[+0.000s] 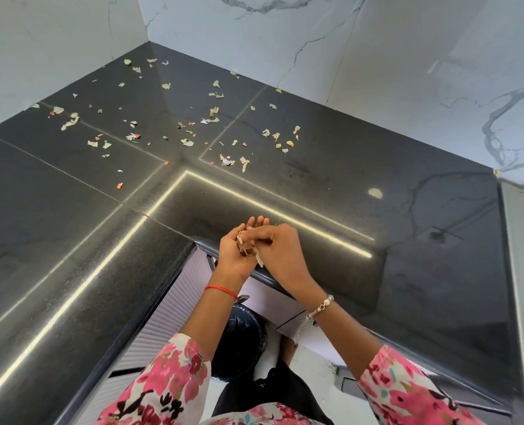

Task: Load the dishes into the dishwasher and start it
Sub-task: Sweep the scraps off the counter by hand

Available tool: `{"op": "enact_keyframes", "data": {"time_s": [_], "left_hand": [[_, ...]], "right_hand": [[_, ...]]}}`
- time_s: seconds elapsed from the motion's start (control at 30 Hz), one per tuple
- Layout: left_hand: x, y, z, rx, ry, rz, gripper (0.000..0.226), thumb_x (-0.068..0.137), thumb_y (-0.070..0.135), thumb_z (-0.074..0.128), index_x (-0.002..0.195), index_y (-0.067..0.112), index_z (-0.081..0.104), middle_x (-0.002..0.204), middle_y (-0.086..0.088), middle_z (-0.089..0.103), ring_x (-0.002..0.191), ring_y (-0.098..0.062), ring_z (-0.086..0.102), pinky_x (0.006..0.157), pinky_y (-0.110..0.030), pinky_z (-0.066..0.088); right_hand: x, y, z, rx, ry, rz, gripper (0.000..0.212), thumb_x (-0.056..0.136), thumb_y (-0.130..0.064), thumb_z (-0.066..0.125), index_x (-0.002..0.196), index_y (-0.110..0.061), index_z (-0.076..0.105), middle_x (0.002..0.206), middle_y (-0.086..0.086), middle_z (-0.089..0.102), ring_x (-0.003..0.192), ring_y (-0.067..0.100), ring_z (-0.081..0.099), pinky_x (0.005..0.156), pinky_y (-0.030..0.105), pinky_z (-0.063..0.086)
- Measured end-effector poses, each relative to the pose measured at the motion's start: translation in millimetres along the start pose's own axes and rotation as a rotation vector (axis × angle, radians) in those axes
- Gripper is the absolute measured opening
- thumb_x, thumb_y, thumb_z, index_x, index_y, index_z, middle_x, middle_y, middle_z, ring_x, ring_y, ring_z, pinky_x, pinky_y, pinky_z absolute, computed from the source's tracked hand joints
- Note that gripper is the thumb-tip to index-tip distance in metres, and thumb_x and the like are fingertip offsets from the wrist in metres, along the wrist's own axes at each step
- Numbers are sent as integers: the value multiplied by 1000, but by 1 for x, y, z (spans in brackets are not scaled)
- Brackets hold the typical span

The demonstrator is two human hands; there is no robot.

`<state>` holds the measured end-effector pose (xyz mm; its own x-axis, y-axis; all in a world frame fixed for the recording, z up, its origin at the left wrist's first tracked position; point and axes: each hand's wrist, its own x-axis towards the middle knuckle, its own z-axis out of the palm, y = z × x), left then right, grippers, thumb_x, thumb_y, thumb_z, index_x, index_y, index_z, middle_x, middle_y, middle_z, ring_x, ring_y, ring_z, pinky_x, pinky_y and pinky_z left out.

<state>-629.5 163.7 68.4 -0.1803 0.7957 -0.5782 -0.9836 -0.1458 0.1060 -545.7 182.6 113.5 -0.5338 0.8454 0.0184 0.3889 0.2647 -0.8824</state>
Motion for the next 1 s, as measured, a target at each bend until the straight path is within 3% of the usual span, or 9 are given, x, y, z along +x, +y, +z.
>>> {"op": "enact_keyframes", "data": {"time_s": [0.13,0.23,0.33,0.37,0.43,0.53,0.67,0.9,1.0], "left_hand": [[1,5,-5,-20,44,8,33,95,11,36,77,1,62,67,-12,67,58,-22,68,57,-31,58],[-1,10,-14,-99,38,-44,36,93,10,38,67,2,61,61,-9,60,50,-20,62,47,-25,54],[-8,14,-25,-75,-30,-76,10,73,-1,65,74,5,56,61,-8,56,49,-18,58,46,-23,52],[-10,14,-29,-65,-52,-76,28,56,-7,77,73,4,57,61,-8,56,50,-18,58,46,-24,52],[-14,14,-39,-78,-93,-80,47,32,-13,85,67,2,58,62,-8,55,50,-18,58,46,-25,52],[-22,13,-45,-70,-105,-64,45,28,-13,86,62,1,60,61,-7,54,49,-17,57,47,-24,52],[-27,9,-56,-77,-50,-27,42,36,-13,82,66,3,57,62,-7,54,48,-17,56,45,-24,51],[-27,-16,-98,-51,50,-80,55,18,-14,84,66,-1,59,60,-11,59,49,-21,61,46,-27,54],[-19,-35,-113,32,204,-128,26,54,-10,70,74,0,56,61,-13,62,51,-24,64,49,-32,56]], "right_hand": [[5,2,-13,194,147,-42,17,79,6,64,89,-4,74,85,6,73,75,6,68,73,17,53],[31,30,-36,85,270,15,18,86,-3,60,99,-8,72,89,2,72,65,11,64,68,23,53],[70,75,-60,-164,187,64,33,94,-12,50,126,-6,55,132,10,54,124,21,49,109,32,34],[83,90,-68,-275,135,107,42,97,-20,45,137,-6,43,146,10,38,138,21,31,115,33,20],[104,114,-82,-501,60,210,62,98,-41,34,147,-7,18,156,9,11,145,21,4,116,37,1],[114,128,-80,-703,-21,260,78,93,-59,24,149,-8,3,157,8,-5,144,19,-9,116,40,-8],[93,123,-52,-867,-118,51,83,90,-65,16,149,-9,2,157,4,-5,144,15,-8,116,36,-7],[32,102,-27,-810,-424,-318,85,83,-70,-1,149,-16,6,157,-1,1,143,7,-6,118,32,-3],[-1,98,-25,-744,-541,-439,79,87,-64,0,149,-16,7,157,-3,3,142,5,-6,118,27,-5]]}}
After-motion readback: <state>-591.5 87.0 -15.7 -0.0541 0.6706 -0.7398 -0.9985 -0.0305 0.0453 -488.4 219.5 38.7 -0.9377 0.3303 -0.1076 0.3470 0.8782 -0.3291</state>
